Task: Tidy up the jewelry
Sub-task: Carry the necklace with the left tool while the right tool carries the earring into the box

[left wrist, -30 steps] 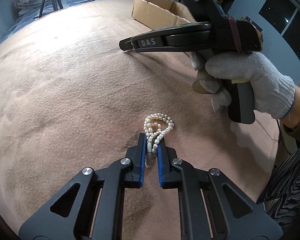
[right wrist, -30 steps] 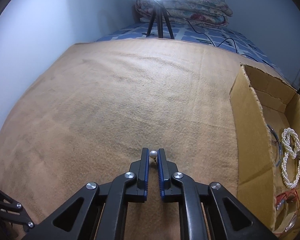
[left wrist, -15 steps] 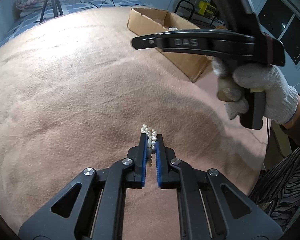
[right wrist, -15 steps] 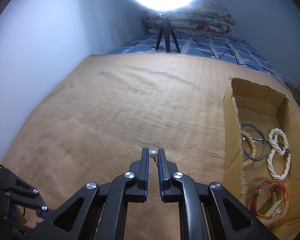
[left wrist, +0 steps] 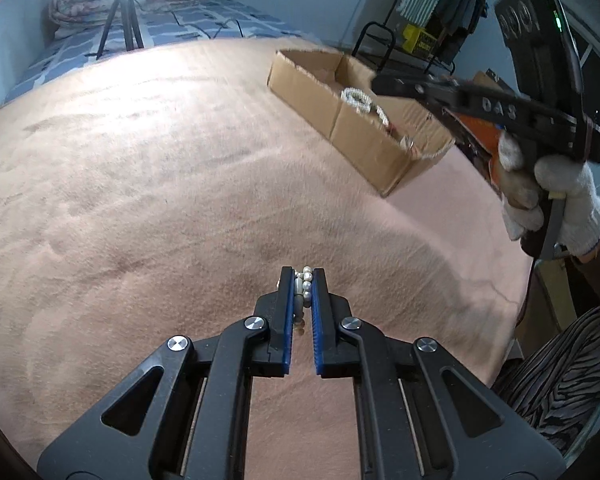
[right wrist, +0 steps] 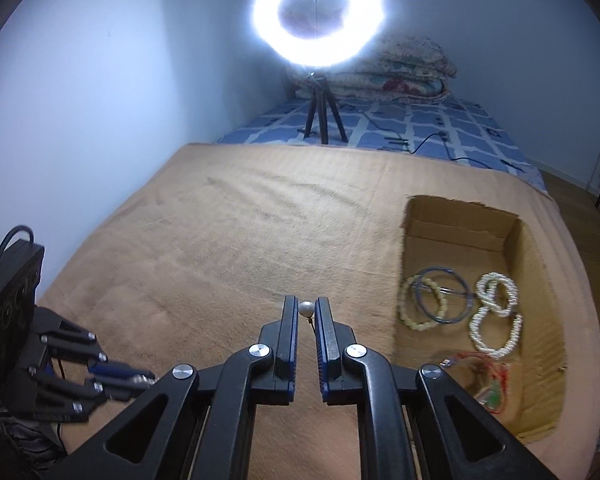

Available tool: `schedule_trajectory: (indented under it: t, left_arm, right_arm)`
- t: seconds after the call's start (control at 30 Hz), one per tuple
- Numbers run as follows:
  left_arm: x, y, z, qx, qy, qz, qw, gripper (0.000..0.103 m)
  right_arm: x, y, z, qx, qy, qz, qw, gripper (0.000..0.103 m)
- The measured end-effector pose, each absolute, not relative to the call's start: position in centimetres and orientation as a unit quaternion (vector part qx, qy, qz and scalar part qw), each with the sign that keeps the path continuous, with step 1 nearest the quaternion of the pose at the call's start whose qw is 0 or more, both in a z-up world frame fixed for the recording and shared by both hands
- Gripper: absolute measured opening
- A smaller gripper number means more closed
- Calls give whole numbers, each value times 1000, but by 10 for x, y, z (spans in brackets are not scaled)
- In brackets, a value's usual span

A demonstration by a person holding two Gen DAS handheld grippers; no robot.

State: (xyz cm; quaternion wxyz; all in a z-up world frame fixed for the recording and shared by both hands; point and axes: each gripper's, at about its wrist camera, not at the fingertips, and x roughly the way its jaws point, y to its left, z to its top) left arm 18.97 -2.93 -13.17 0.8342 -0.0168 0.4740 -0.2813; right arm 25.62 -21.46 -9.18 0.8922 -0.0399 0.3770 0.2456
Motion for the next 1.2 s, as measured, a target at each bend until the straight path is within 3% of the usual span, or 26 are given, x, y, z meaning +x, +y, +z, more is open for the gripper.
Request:
schedule_trajectory:
  t: [0.6, 1.2]
  left_arm:
    - [231, -62, -73, -43, 404, -297, 864, 5]
    - [343, -157, -51, -59, 381, -318, 866, 5]
  right_arm:
    - [214, -313, -58, -12, 358, 191, 914, 6]
    - [215, -352, -62, 12, 350, 174, 920, 6]
